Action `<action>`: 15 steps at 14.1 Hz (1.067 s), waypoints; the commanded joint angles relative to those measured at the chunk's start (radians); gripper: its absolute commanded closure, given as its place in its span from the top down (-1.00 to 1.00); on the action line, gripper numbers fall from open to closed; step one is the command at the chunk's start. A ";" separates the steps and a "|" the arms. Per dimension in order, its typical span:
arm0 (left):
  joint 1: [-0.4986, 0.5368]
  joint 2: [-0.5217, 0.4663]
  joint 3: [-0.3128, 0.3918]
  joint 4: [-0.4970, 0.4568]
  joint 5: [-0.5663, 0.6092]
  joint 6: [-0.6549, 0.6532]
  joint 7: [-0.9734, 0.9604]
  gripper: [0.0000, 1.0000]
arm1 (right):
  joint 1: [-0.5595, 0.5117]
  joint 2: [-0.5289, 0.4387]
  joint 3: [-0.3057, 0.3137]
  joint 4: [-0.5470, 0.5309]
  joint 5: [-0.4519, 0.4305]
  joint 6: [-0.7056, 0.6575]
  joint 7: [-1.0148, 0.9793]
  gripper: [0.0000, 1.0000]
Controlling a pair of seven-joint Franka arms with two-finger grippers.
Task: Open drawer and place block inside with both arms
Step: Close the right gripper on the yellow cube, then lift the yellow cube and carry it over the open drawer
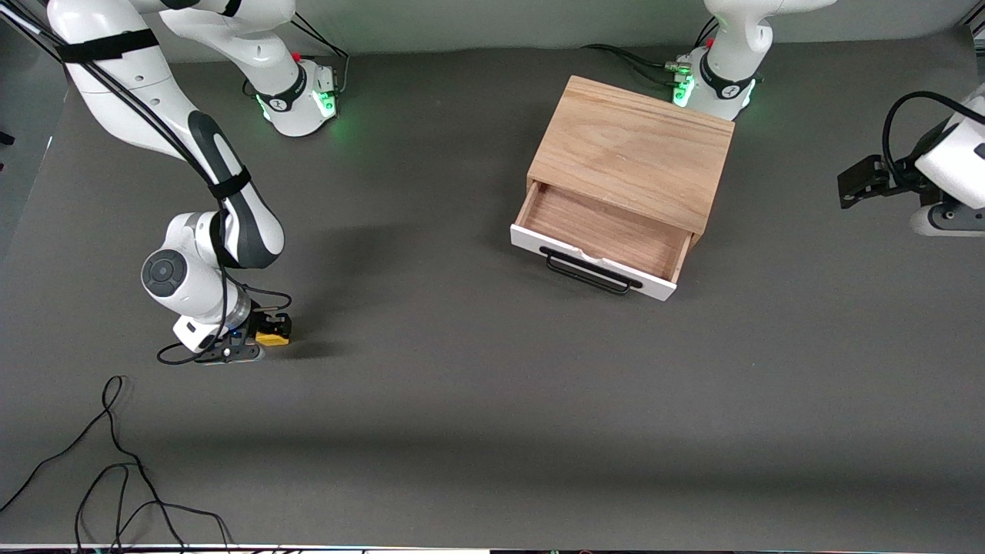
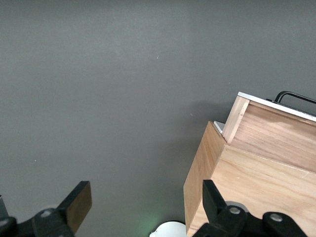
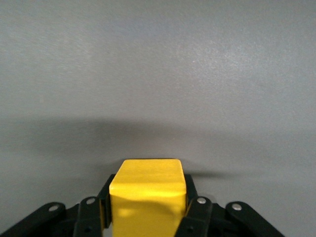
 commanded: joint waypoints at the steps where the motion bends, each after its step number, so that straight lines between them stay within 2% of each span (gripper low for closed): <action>1: 0.008 -0.039 -0.005 -0.063 0.011 0.036 0.021 0.99 | 0.041 -0.061 0.003 0.105 0.018 -0.198 0.068 -0.65; 4: 0.011 -0.095 -0.005 -0.152 0.011 0.085 0.022 0.99 | 0.104 -0.058 0.003 0.294 0.019 -0.428 0.186 -0.67; 7: 0.013 -0.096 -0.002 -0.161 0.012 0.076 0.038 0.99 | 0.176 -0.046 0.003 0.471 0.048 -0.588 0.320 -0.69; 10: 0.036 -0.088 0.000 -0.155 0.009 0.056 0.071 0.99 | 0.241 -0.017 0.004 0.612 0.105 -0.681 0.449 -0.73; 12: 0.036 -0.088 0.000 -0.155 -0.006 0.065 0.073 0.99 | 0.288 0.003 0.004 0.693 0.108 -0.728 0.557 -0.74; 14: 0.036 -0.088 0.000 -0.154 -0.014 0.067 0.068 0.99 | 0.334 0.010 0.004 0.733 0.110 -0.742 0.653 -0.74; 15: 0.043 -0.088 0.004 -0.155 -0.053 0.065 0.070 0.99 | 0.354 0.008 0.004 0.741 0.123 -0.742 0.688 -0.74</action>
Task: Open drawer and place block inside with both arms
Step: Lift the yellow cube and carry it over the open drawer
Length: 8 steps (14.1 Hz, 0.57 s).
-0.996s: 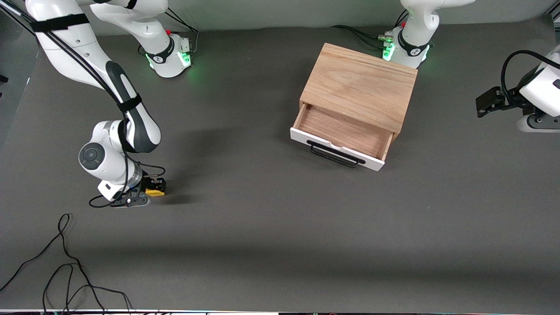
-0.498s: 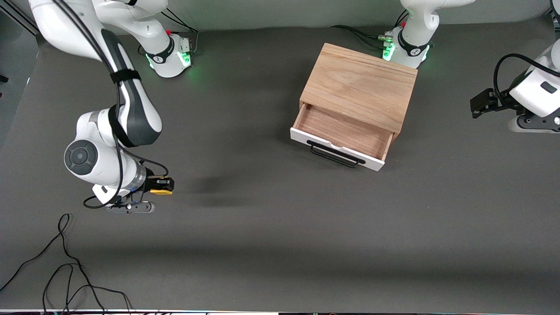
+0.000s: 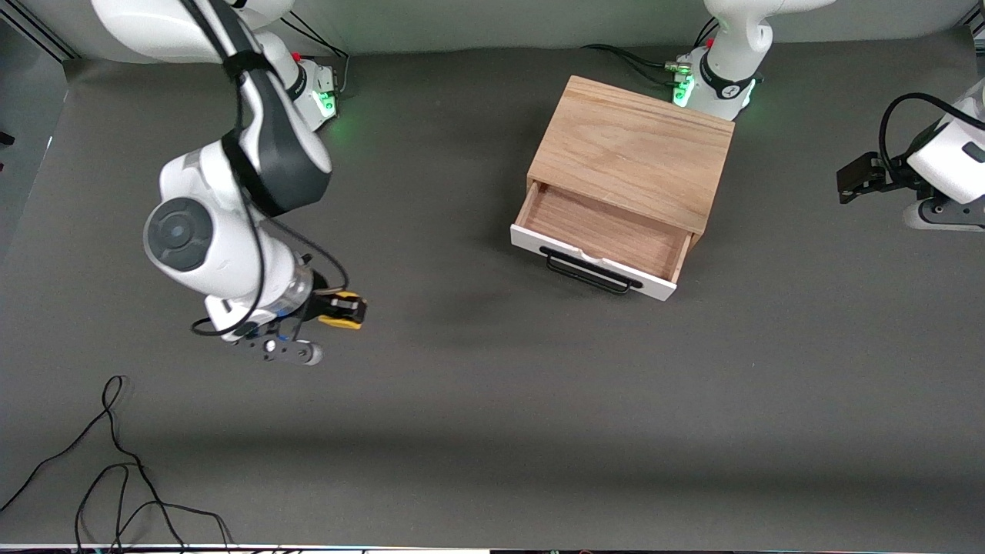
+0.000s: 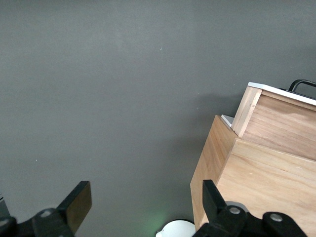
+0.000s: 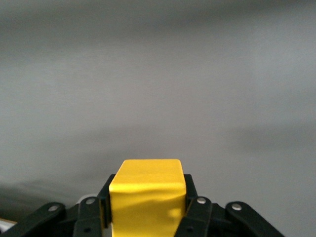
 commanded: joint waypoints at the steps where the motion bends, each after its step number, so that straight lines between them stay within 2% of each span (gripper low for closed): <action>1: 0.041 -0.028 0.009 -0.026 -0.080 0.000 0.024 0.99 | 0.051 0.035 -0.010 0.091 0.047 -0.033 0.111 -0.74; 8: 0.045 -0.023 -0.003 -0.017 -0.047 -0.031 0.012 0.99 | 0.199 0.036 -0.009 0.184 0.067 -0.035 0.303 -0.79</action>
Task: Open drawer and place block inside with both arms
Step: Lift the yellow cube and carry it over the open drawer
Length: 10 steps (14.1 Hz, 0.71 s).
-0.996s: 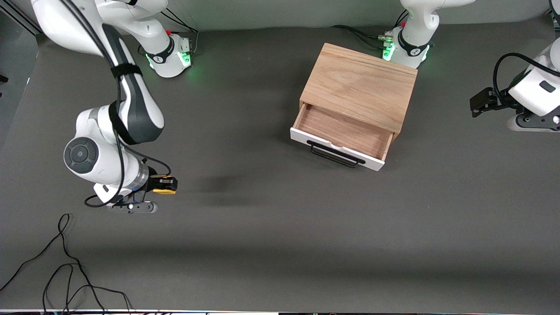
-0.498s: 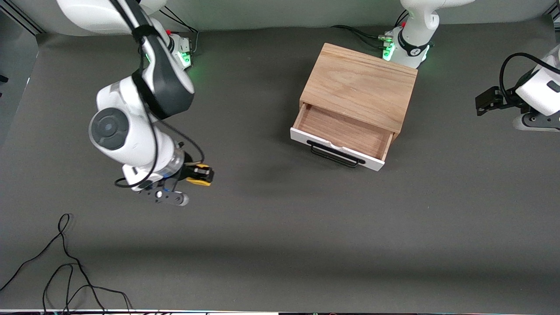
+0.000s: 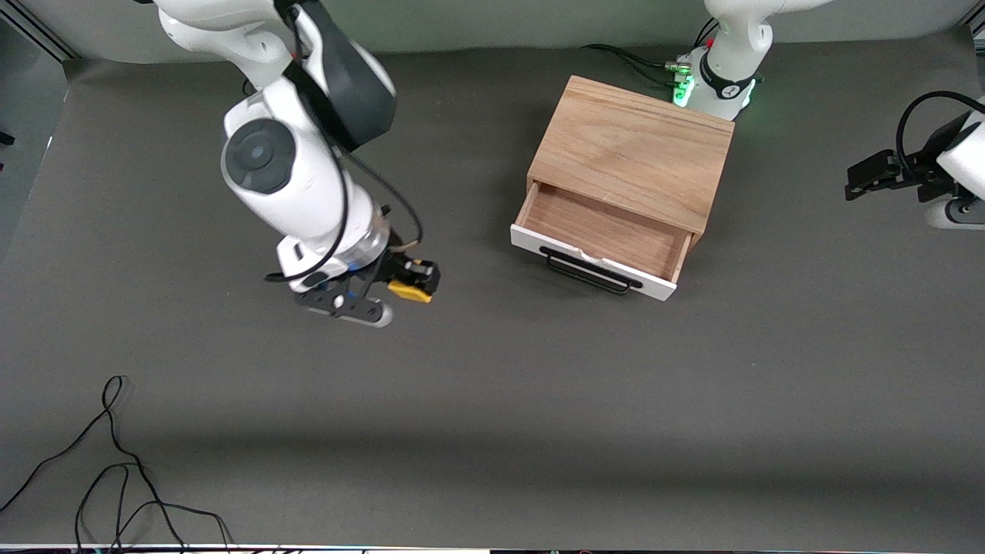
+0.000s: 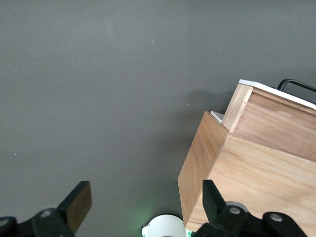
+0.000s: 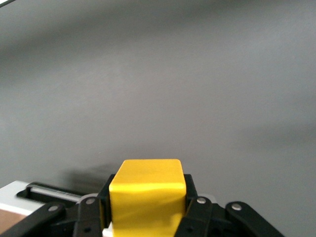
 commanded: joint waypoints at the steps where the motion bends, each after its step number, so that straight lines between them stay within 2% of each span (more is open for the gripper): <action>1: -0.004 -0.015 -0.005 -0.014 0.034 -0.008 0.001 0.99 | 0.067 0.023 -0.012 0.064 0.040 -0.024 0.093 -0.79; 6: 0.009 -0.026 0.002 0.007 0.040 -0.075 0.001 0.99 | 0.155 0.147 -0.006 0.220 0.076 0.011 0.170 -0.80; 9: 0.006 -0.029 -0.002 0.018 0.040 -0.106 -0.002 0.99 | 0.170 0.219 0.072 0.238 0.066 0.098 0.224 -0.80; 10: 0.006 -0.029 -0.002 0.016 0.040 -0.111 -0.002 0.99 | 0.199 0.239 0.074 0.241 0.061 0.118 0.231 -0.80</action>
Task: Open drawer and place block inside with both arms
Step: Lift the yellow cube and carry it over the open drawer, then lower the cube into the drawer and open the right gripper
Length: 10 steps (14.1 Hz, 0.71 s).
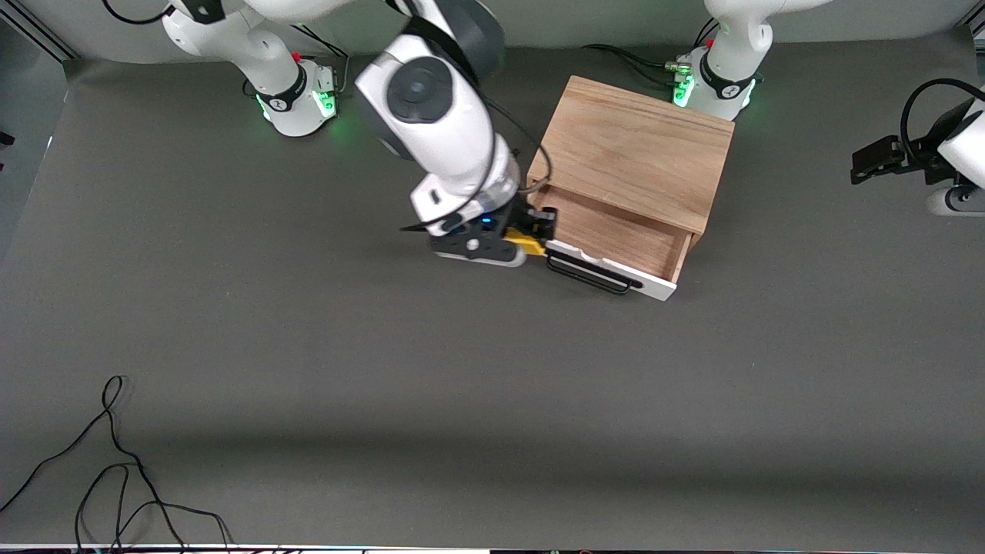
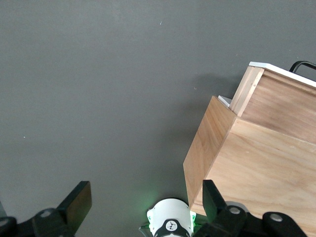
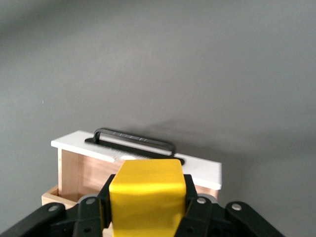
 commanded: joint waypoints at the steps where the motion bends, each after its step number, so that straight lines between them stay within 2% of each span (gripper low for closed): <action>1: 0.002 -0.012 -0.005 0.008 0.014 -0.040 0.000 0.99 | 0.041 0.081 0.010 0.070 0.006 0.040 0.046 -0.81; 4: 0.003 -0.012 0.000 0.011 0.014 -0.087 0.002 0.99 | 0.102 0.102 0.011 0.059 -0.017 0.045 0.078 -0.81; 10: 0.006 -0.006 0.003 0.010 0.014 -0.115 0.003 0.99 | 0.148 0.163 0.011 0.058 -0.078 0.056 0.150 -0.81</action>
